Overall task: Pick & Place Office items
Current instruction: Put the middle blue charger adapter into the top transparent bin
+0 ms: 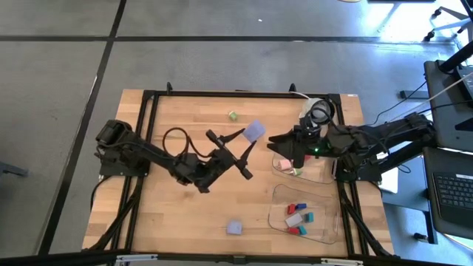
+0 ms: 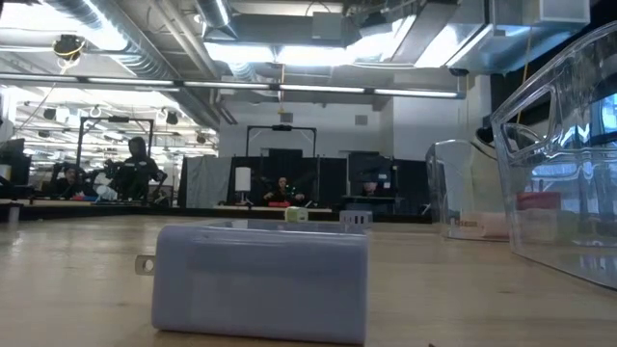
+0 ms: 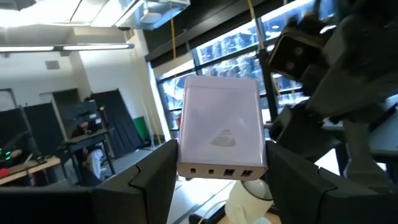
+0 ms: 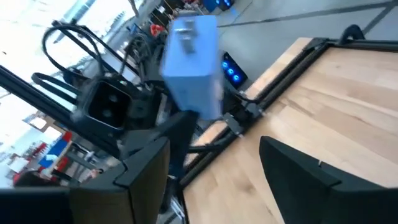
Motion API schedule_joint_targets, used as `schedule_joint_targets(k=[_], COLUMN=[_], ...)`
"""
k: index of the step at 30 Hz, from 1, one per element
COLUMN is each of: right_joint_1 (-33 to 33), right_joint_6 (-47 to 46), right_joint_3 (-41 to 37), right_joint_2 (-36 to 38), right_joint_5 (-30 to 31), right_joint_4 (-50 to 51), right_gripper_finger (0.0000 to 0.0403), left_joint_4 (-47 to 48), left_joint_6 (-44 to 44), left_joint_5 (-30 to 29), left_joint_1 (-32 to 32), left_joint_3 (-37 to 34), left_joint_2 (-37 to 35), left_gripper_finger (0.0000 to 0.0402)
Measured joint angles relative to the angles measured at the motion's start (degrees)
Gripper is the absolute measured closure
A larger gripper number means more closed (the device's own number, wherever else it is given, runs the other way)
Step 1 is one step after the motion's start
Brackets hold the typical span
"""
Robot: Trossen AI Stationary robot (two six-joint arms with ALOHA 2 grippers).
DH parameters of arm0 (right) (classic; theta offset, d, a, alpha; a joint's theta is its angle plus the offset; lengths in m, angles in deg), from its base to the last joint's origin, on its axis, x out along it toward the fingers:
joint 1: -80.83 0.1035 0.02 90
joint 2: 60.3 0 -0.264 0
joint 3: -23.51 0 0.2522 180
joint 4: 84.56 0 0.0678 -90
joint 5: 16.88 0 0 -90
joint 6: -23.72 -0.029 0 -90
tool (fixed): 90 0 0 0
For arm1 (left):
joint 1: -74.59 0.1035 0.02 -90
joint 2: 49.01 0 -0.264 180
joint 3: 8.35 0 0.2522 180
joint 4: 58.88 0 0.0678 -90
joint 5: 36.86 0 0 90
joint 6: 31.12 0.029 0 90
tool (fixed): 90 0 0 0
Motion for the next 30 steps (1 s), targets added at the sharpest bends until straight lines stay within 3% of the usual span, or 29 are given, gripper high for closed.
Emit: schedule_joint_targets(k=[4,15,22,30], right_joint_1=[0.0,-0.3,-2.0,-2.7], right_joint_6=[0.4,2.9,6.2,1.4], right_joint_3=[0.0,0.0,0.0,0.0], right_joint_2=[-1.4,-5.3,-8.0,-10.6], right_joint_5=[0.9,11.1,11.1,11.1], right_joint_4=[-3.5,-8.3,-12.8,-12.8], right_gripper_finger=[0.0151,0.0151,0.0151,0.0162], left_joint_4=[1.0,7.8,9.9,12.6], left_joint_6=[-2.8,-12.0,-13.7,-13.6], left_joint_5=[0.0,0.9,1.0,1.1], left_joint_1=[0.8,1.4,1.4,1.4], left_joint_3=[0.0,0.0,0.0,0.0], left_joint_2=[0.0,0.0,0.0,0.1], left_gripper_finger=[0.0192,0.0192,0.0192,0.0191])
